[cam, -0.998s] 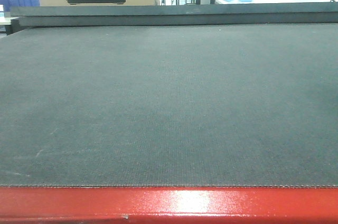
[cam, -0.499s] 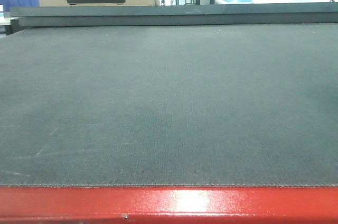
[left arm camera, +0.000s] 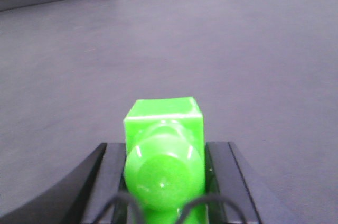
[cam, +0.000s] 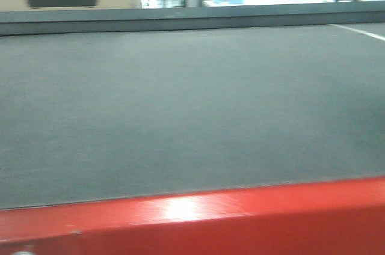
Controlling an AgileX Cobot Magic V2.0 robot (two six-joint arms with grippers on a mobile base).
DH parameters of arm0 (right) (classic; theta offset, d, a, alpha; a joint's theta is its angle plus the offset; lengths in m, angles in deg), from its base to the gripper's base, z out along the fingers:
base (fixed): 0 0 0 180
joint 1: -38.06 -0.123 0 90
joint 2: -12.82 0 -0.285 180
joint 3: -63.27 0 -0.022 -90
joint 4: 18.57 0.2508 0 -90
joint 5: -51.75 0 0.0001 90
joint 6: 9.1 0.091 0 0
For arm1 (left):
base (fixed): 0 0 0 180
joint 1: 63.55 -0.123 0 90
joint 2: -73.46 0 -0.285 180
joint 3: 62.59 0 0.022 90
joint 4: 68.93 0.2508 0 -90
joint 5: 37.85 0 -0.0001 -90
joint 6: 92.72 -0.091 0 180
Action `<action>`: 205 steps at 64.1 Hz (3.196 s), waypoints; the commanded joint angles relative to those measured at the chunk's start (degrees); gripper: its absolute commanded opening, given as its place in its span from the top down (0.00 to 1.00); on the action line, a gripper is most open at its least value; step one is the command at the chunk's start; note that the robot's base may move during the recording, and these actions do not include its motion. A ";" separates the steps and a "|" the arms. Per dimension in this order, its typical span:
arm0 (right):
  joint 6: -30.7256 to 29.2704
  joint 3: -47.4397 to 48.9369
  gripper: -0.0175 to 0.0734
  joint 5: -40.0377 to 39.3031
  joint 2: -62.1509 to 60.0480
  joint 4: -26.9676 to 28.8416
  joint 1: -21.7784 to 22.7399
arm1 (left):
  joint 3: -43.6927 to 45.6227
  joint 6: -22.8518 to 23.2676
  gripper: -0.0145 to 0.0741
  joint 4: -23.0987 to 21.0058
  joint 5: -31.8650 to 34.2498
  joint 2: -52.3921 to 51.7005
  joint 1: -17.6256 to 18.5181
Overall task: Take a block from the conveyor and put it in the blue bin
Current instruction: 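Drive the base away from the conveyor holding both blocks, then drive the base to the steel shelf of blue bins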
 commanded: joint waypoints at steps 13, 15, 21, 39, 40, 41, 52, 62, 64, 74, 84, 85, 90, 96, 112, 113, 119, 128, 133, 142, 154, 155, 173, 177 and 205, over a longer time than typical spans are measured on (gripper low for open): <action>-0.41 0.35 0.99 -1.34 -0.10 -0.61 -0.18 | -0.09 0.21 0.96 -0.49 1.33 -0.23 0.39; -0.41 0.35 0.99 -1.34 -0.10 -0.61 -0.18 | -0.09 0.21 0.96 -0.49 1.33 -0.23 0.39; -0.41 0.35 0.99 -1.34 -0.10 -0.61 -0.18 | -0.09 0.21 0.96 -0.49 1.33 -0.23 0.39; -0.41 0.35 0.99 -1.34 -0.10 -0.61 -0.18 | -0.09 0.21 0.96 -0.49 1.33 -0.23 0.39; -0.41 0.35 0.99 -1.34 -0.10 -0.61 -0.18 | -0.09 0.21 0.96 -0.49 1.33 -0.23 0.39; -0.41 0.35 0.99 -1.34 -0.10 -0.61 -0.18 | -0.09 0.21 0.96 -0.49 1.33 -0.23 0.39; -0.41 0.35 0.99 -1.34 -0.10 -0.61 -0.18 | -0.09 0.21 0.96 -0.49 1.33 -0.23 0.39; -0.41 0.35 0.99 -1.34 -0.10 -0.61 -0.18 | -0.09 0.21 0.96 -0.49 1.33 -0.23 0.39; -0.41 0.35 0.99 -1.34 -0.10 -0.61 -0.18 | -0.09 0.21 0.96 -0.49 1.33 -0.23 0.39; -0.41 0.35 0.99 -1.34 -0.10 -0.61 -0.18 | -0.09 0.21 0.96 -0.49 1.33 -0.23 0.39; -0.41 0.35 0.99 -1.34 -0.10 -0.61 -0.18 | -0.09 0.21 0.96 -0.49 1.33 -0.23 0.39; -0.41 0.35 0.99 -1.34 -0.10 -0.61 -0.18 | -0.09 0.21 0.96 -0.49 1.33 -0.23 0.39; -0.41 0.35 0.99 -1.34 -0.10 -0.61 -0.18 | -0.09 0.21 0.96 -0.49 1.44 -0.23 0.39; -0.41 0.35 0.99 -1.34 -0.10 -0.61 -0.18 | -0.09 0.21 0.96 -0.49 1.99 -0.23 0.39; -0.41 0.35 0.99 -1.34 -0.10 -0.61 -0.18 | -0.09 0.21 0.96 -0.49 2.28 -0.23 0.39; -0.41 0.35 0.99 -1.34 -0.10 -0.61 -0.18 | -0.09 0.21 0.96 -0.49 2.28 -0.23 0.39; -0.41 0.35 0.99 -1.34 -0.10 -0.61 -0.18 | -0.09 0.21 0.96 -0.49 2.28 -0.23 0.39; -0.41 0.35 0.99 -1.34 -0.10 -0.61 -0.18 | -0.09 0.21 0.96 -0.49 2.28 -0.23 0.39; -0.41 0.35 0.99 -1.34 -0.10 -0.61 -0.18 | -0.09 0.21 0.96 -0.49 2.28 -0.23 0.39; -0.41 0.35 0.99 -1.34 -0.10 -0.61 -0.18 | -0.09 0.21 0.96 -0.49 2.28 -0.23 0.39; -0.41 0.35 0.99 -1.34 -0.10 -0.61 -0.18 | -0.09 0.21 0.96 -0.49 2.28 -0.23 0.39; -0.41 0.35 0.99 -1.34 -0.10 -0.61 -0.18 | -0.09 0.21 0.96 -0.49 2.28 -0.23 0.39; -0.41 0.35 0.99 -1.34 -0.10 -0.61 -0.18 | -0.09 0.21 0.96 -0.49 2.28 -0.23 0.39; -0.41 0.35 0.99 -1.34 -0.10 -0.61 -0.18 | -0.09 0.21 0.96 -0.49 2.28 -0.23 0.39; -0.41 0.35 0.99 -1.34 -0.10 -0.61 -0.18 | -0.09 0.21 0.96 -0.49 2.28 -0.23 0.39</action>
